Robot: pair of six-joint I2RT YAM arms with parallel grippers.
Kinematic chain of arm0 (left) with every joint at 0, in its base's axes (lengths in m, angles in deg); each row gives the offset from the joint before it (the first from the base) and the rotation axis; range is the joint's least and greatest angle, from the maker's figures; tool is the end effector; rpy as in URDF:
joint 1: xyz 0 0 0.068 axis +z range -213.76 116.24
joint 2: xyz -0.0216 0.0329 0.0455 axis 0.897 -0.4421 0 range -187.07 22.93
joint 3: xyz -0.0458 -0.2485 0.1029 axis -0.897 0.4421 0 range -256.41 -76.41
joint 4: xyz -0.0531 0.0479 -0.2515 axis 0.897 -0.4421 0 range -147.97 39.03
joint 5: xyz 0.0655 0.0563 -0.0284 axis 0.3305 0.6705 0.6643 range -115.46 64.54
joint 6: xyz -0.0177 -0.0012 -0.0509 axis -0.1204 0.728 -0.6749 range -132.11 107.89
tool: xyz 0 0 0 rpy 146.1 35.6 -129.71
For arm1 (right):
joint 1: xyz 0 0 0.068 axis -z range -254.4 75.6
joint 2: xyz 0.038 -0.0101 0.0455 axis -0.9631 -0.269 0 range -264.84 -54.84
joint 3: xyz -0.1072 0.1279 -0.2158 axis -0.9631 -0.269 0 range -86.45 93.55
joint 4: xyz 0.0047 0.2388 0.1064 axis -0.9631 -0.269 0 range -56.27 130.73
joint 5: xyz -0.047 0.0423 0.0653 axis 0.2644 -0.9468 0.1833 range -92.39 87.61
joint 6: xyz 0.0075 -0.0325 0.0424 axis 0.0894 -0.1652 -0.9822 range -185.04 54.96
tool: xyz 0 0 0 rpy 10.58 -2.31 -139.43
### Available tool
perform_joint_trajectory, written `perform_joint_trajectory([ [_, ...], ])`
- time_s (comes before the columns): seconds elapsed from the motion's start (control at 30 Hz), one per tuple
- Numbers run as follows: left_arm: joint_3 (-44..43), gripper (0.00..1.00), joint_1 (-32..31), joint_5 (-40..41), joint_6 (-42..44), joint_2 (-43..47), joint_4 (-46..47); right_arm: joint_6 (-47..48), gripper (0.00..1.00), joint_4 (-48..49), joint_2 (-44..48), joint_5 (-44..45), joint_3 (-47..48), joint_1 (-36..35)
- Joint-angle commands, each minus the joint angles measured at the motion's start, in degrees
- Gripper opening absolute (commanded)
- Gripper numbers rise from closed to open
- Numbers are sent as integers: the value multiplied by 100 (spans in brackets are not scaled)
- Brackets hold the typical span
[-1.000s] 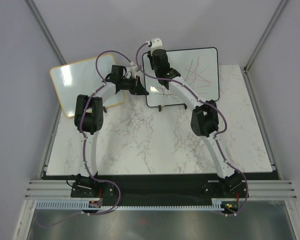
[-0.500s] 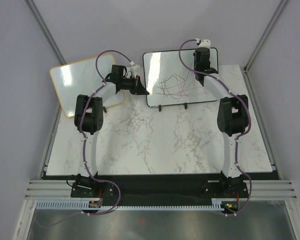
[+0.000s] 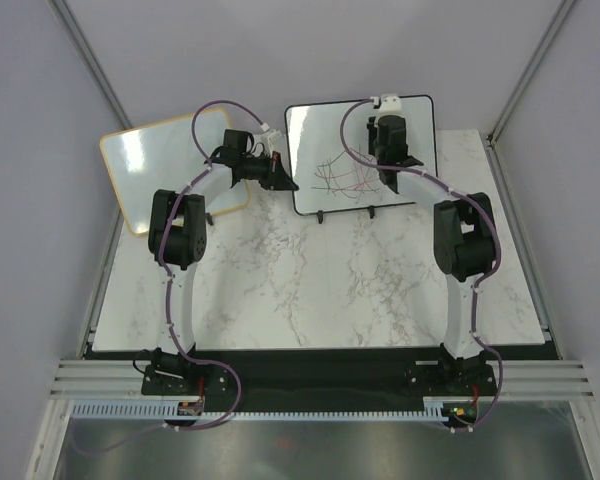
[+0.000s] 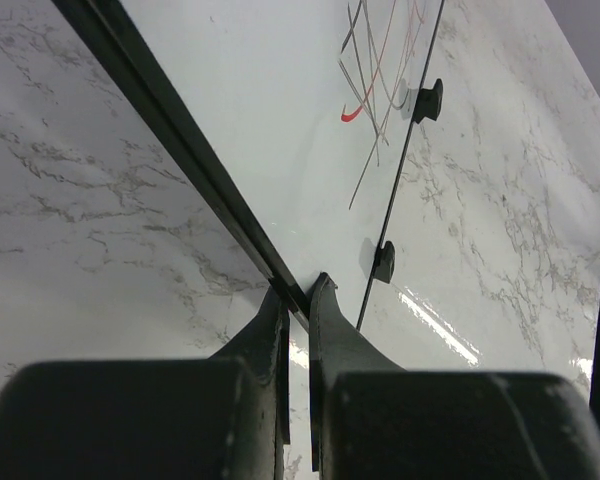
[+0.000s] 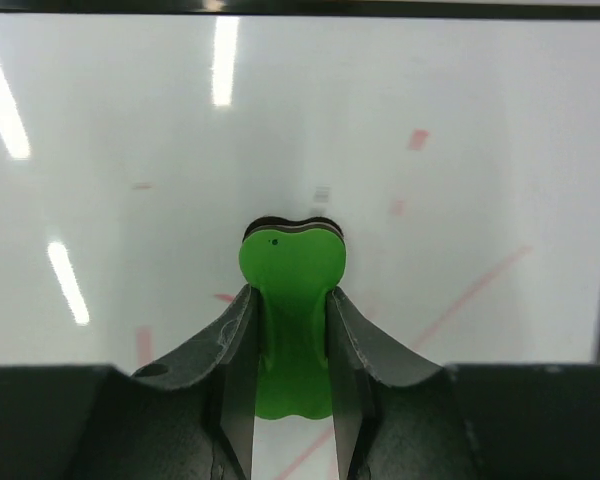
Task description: Erase the whiteboard
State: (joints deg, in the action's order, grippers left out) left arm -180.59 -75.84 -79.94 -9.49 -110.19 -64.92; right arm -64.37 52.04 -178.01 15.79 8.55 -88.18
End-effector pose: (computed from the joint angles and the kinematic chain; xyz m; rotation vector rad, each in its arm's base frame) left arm 0.4960 -0.1356 0.1758 0.7510 2.0636 -1.1764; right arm 0.4998 0.1111 0.2404 -0.0149 1.8519 -0.1365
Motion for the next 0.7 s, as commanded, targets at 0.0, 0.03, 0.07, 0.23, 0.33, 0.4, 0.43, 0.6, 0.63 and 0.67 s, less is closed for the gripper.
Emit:
perform_joint_trajectory([
  [0.0,12,2,-137,508,1004,155,306,-14,0,635,83,-921,-289,-607],
  [0.03,21,2,-128,500,1013,163,314,38,0,679,57,-930,-298,-826],
  [0.07,21,2,-128,500,1013,164,306,100,0,697,-13,-956,-281,-924],
  [0.23,47,2,-128,491,1013,190,306,-65,0,758,-75,-676,-245,-908],
  [0.33,56,2,-128,482,1013,190,306,-365,0,908,83,-666,-552,-479],
  [0.4,30,2,-128,482,987,172,297,-453,0,873,188,-352,-693,-258],
  [0.43,29,2,-128,473,987,172,297,-462,0,821,206,-245,-702,-48],
  [0.6,21,2,-128,482,987,172,297,-559,0,565,259,-104,-799,551],
  [0.63,12,2,-120,473,987,172,288,-550,0,548,259,-86,-816,648],
  [0.67,21,2,-120,473,987,172,288,-533,0,530,276,-69,-834,666],
])
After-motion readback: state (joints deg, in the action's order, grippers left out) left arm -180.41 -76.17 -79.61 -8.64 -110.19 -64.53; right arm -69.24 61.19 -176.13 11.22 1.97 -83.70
